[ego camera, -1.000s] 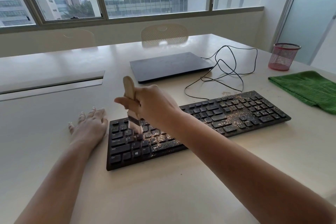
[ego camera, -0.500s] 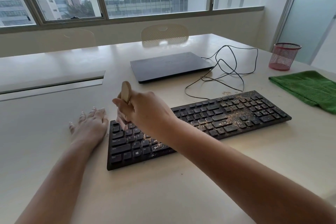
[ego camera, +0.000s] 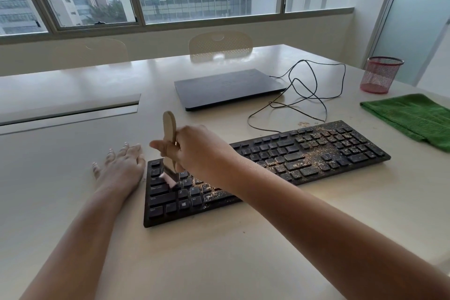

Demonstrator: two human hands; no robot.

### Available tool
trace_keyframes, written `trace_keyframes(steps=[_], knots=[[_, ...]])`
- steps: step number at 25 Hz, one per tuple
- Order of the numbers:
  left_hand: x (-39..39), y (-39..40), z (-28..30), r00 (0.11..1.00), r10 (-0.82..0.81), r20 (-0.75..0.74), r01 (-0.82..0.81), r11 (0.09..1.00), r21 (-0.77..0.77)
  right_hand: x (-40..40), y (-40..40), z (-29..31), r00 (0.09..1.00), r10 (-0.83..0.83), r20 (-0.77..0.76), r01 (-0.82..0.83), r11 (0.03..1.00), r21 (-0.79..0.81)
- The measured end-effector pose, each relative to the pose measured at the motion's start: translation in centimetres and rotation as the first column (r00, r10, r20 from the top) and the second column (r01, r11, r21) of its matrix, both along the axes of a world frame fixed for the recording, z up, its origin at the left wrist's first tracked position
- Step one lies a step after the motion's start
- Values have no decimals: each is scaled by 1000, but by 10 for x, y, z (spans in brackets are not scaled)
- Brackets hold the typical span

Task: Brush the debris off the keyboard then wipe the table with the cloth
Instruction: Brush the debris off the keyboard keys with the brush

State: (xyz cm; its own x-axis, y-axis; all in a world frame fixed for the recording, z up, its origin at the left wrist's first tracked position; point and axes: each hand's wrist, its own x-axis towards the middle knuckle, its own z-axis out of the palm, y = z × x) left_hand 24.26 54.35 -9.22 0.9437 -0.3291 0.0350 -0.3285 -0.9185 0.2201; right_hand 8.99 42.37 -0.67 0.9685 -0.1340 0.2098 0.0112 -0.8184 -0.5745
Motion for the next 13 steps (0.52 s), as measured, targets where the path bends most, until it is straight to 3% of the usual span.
trace_keyframes(steps=[6, 8, 11, 13], knots=[[0, 0, 0, 1000, 7, 3, -7, 1000, -2, 2, -4, 2, 999, 32, 11, -33, 982, 186], [0, 0, 0, 1000, 7, -2, -7, 1000, -6, 2, -8, 2, 999, 37, -36, -33, 994, 103], [0, 1, 0, 1000, -3, -9, 3, 1000, -10, -1, -26, 11, 993, -98, -64, 89, 987, -137], [0, 1, 0, 1000, -3, -8, 3, 1000, -8, -2, -31, 15, 989, -150, 12, 151, 983, -106]])
